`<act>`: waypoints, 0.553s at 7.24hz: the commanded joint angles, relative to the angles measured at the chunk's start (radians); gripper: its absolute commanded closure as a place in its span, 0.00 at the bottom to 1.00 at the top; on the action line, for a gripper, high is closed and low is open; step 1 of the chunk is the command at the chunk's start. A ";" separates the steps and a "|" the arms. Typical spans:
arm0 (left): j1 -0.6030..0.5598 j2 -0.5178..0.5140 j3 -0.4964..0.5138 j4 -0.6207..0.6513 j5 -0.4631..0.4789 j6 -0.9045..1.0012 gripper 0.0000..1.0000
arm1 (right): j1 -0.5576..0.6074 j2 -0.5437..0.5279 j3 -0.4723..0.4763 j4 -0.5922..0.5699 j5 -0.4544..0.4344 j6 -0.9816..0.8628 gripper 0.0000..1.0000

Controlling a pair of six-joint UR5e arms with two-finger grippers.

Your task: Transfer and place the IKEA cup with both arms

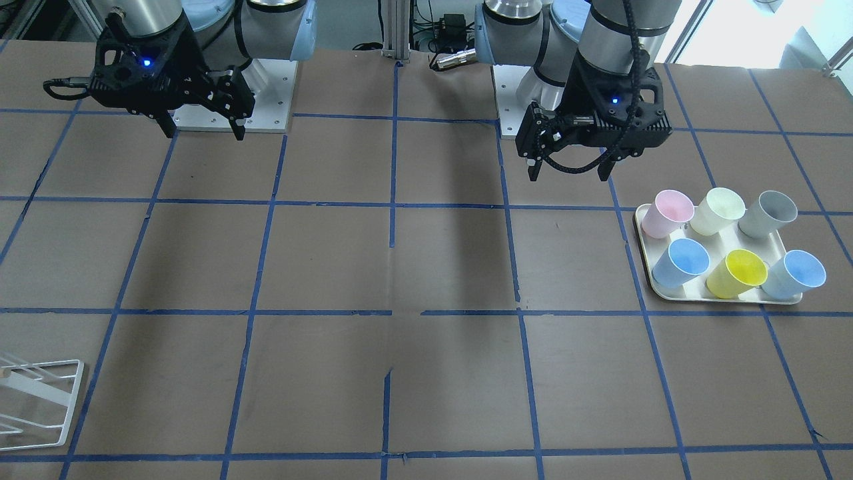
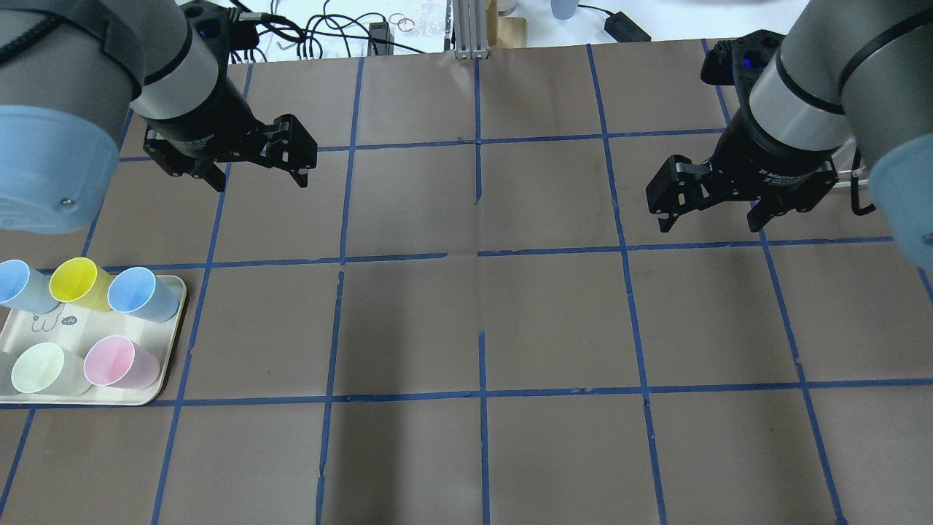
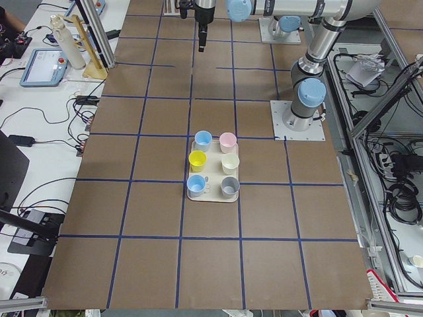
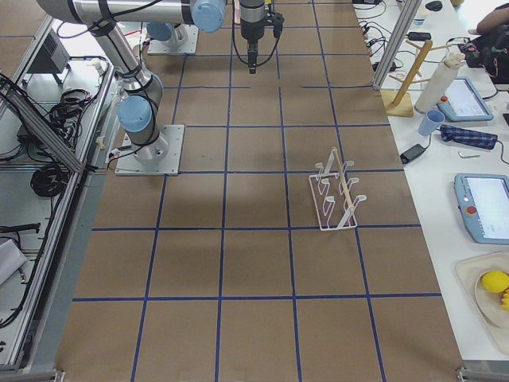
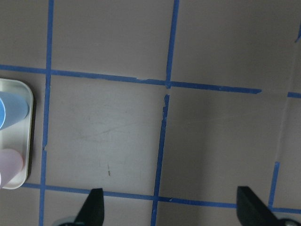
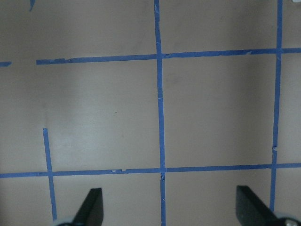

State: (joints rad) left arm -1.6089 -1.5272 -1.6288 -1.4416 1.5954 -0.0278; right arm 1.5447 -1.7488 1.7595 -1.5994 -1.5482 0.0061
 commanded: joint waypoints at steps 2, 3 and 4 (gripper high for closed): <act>0.074 -0.011 0.041 -0.083 -0.053 0.112 0.00 | 0.000 0.000 0.000 -0.002 -0.009 -0.006 0.00; 0.073 -0.010 0.027 -0.092 -0.061 0.106 0.00 | 0.000 0.000 0.000 -0.005 -0.009 -0.006 0.00; 0.069 -0.004 0.023 -0.088 -0.058 0.095 0.00 | 0.000 0.000 0.000 -0.002 -0.009 -0.008 0.00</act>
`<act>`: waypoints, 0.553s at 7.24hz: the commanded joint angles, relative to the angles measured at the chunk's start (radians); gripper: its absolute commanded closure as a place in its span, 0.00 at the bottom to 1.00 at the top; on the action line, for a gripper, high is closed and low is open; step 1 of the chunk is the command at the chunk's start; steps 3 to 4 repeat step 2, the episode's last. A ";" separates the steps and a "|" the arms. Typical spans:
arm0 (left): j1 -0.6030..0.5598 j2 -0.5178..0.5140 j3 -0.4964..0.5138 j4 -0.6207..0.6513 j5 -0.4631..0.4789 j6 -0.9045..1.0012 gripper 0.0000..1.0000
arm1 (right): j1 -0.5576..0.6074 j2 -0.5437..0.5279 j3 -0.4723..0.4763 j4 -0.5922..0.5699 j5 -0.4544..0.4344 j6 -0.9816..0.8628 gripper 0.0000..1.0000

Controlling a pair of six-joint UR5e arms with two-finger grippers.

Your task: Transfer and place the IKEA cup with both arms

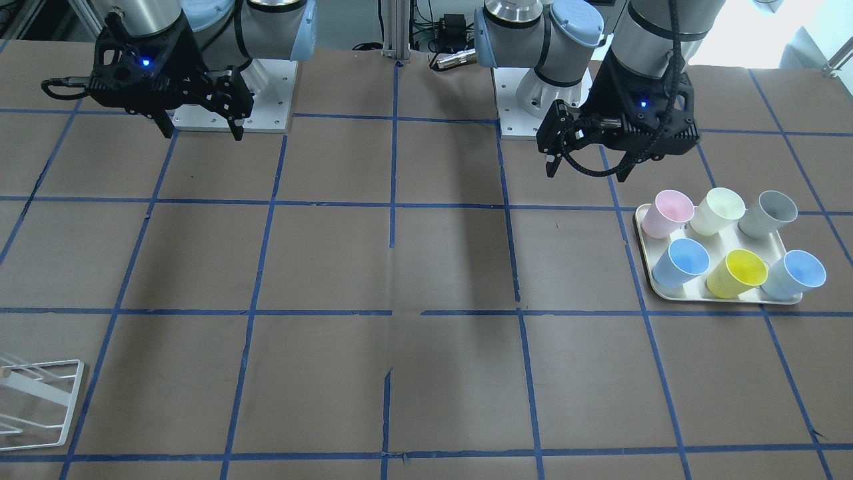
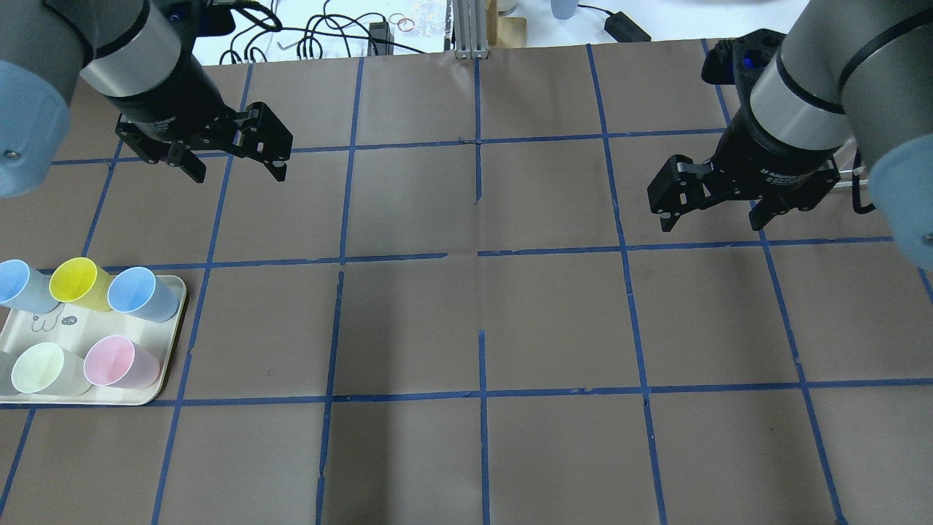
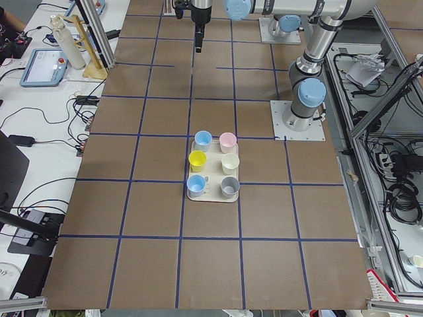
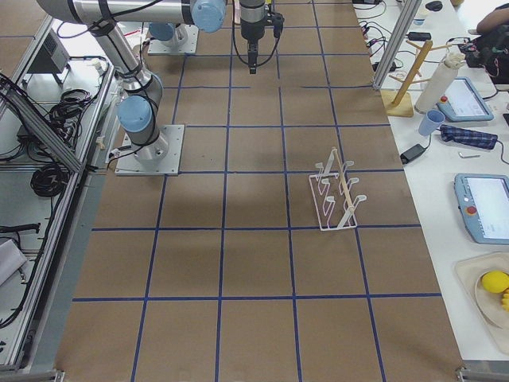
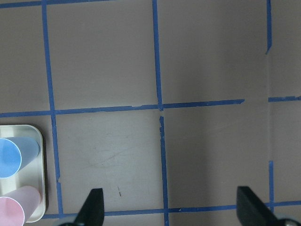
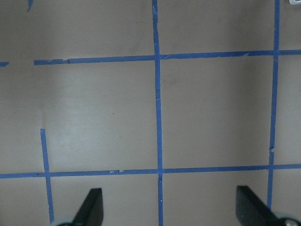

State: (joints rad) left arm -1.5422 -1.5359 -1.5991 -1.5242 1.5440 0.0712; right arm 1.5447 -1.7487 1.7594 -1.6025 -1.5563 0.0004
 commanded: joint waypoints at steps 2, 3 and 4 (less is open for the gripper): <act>0.001 0.003 -0.008 -0.010 -0.005 -0.005 0.00 | 0.000 0.000 0.000 0.003 0.001 0.001 0.00; 0.001 0.003 -0.008 -0.010 -0.005 -0.005 0.00 | 0.000 0.000 0.000 0.003 0.001 0.001 0.00; 0.001 0.003 -0.008 -0.010 -0.005 -0.005 0.00 | 0.000 0.000 0.000 0.003 0.001 0.001 0.00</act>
